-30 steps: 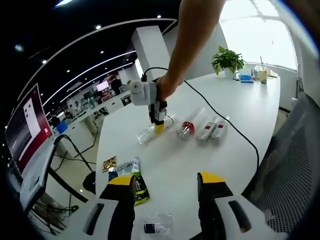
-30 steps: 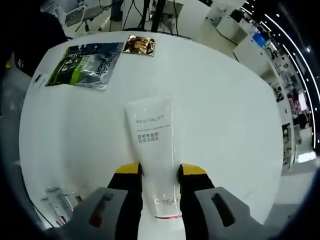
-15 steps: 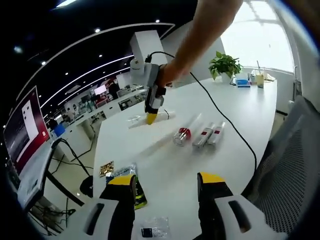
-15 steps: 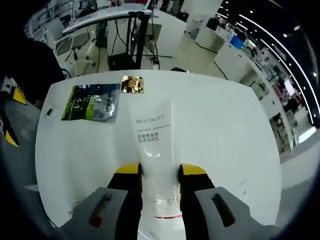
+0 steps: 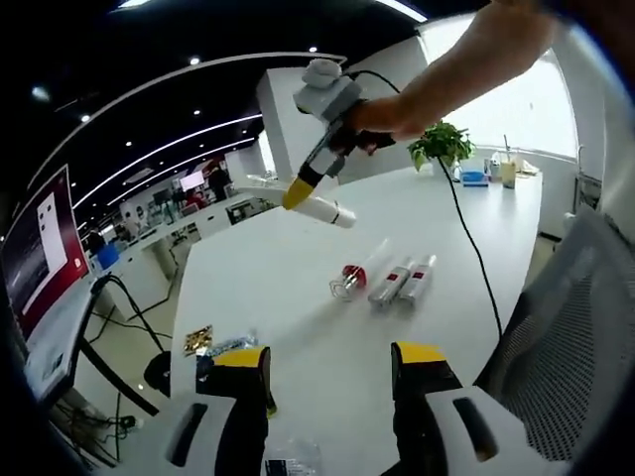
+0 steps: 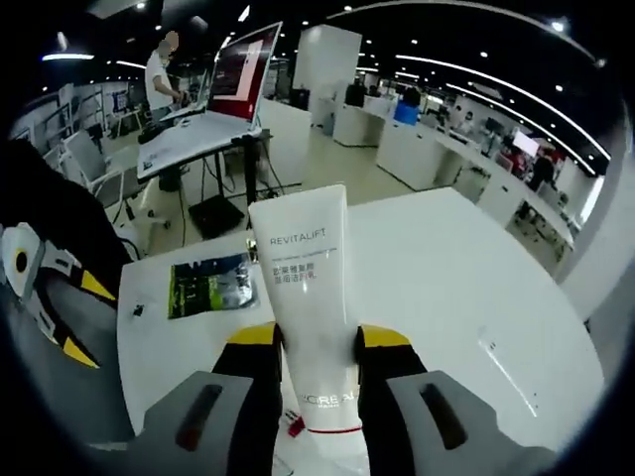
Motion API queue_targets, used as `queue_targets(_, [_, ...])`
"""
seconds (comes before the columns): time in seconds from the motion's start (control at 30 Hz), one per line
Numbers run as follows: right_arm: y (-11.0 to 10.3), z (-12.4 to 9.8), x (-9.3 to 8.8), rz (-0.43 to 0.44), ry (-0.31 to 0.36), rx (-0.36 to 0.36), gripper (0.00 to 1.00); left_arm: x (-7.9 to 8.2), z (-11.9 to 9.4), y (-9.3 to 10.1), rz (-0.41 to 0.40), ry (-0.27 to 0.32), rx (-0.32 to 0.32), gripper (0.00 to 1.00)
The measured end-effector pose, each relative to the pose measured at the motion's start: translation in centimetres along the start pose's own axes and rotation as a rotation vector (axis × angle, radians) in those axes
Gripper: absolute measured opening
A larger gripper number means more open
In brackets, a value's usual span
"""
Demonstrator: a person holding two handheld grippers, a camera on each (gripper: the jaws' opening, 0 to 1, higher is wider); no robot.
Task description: Arrange the skincare products in the storage area until every visible bottle or jar stands upright without overlapping.
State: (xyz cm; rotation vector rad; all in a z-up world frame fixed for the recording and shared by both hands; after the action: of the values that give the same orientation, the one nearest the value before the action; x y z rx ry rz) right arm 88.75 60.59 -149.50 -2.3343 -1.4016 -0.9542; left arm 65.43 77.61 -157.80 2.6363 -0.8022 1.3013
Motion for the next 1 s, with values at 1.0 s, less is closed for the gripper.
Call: queue_targets(1.0, [-7.2, -8.6, -4.7, 0.430, 0.384, -0.070, 0.26, 1.3, -0.4, -0.3, -0.089, 0.048, -0.087, 0.51])
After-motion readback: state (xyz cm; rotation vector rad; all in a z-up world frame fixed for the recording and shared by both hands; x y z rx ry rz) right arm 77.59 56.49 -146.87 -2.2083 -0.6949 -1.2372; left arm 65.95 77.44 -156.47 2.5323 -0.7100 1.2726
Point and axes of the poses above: the point that each gripper's makers call its tool centre point, and the gripper's own axes: z roughly forward along the fingers, y roughly to its right, x roughly out of its top, the point moved 9 cm from there along -z, roughly backward along the fingers, and after that the axes turned 12 degrees about -y, right-handed, at the moved point
